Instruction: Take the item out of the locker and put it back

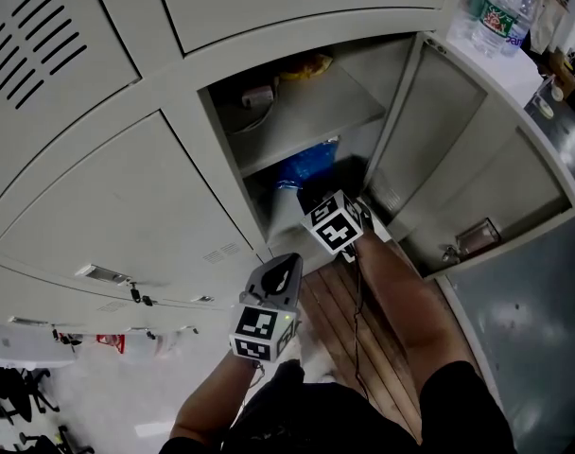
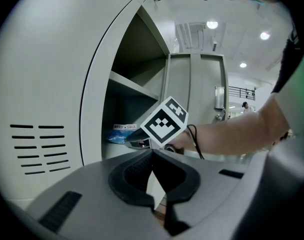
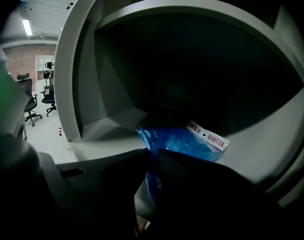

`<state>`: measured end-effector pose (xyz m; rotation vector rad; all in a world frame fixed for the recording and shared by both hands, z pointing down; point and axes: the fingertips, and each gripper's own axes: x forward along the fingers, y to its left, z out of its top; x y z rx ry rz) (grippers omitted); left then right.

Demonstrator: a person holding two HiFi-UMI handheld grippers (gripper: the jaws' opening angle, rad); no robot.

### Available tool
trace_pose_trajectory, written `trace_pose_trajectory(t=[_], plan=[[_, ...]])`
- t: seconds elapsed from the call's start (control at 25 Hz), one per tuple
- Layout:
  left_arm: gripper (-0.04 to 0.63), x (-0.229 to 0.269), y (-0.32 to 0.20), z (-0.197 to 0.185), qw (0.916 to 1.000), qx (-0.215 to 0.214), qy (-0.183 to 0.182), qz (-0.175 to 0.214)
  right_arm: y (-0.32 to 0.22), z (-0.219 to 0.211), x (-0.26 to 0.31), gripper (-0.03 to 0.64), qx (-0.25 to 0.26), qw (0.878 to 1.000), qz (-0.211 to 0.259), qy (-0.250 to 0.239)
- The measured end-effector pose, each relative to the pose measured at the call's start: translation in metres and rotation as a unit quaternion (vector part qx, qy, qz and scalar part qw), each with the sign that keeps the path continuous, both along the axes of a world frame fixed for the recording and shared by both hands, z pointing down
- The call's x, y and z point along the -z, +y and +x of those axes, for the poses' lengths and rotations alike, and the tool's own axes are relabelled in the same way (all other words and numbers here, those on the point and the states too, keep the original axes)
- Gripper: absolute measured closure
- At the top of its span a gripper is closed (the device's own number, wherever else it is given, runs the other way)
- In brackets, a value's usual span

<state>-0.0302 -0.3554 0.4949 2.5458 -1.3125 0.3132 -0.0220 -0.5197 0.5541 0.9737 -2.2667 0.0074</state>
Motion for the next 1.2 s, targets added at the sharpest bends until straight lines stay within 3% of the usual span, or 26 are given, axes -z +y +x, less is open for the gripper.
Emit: trace_pose_trajectory(t=[0.24,0.48,0.68,0.84,1.2], plan=[[0.592,0.000,0.003,-0.001,1.0000,0.000,0.000,-0.001,0.006,-0.005,-0.004,0.504,0.016,1.000,0.003,0.018],[0.592,0.003,0.009,-0.002,1.0000,0.000,-0.001,0.001,0.011,-0.004,0.003,0.465,0.006,1.000,0.015,-0.006],[0.592,0.009,0.014,-0.004,0.9999,0.006,0.001,0.008,0.021,-0.001,0.022,0.507,-0.002,0.999,0.038,-0.022],[0.592,0.015,0.020,-0.005,0.9998,0.013,0.006,0.012,0.037,0.006,0.041,0.615,-0.015,0.997,0.048,-0.054],[0.592,0.030,0.053,0.001,0.9992,0.028,0.012,0.025,0.108,0.031,0.084,0.617,-0.046,0.983,0.033,-0.174]])
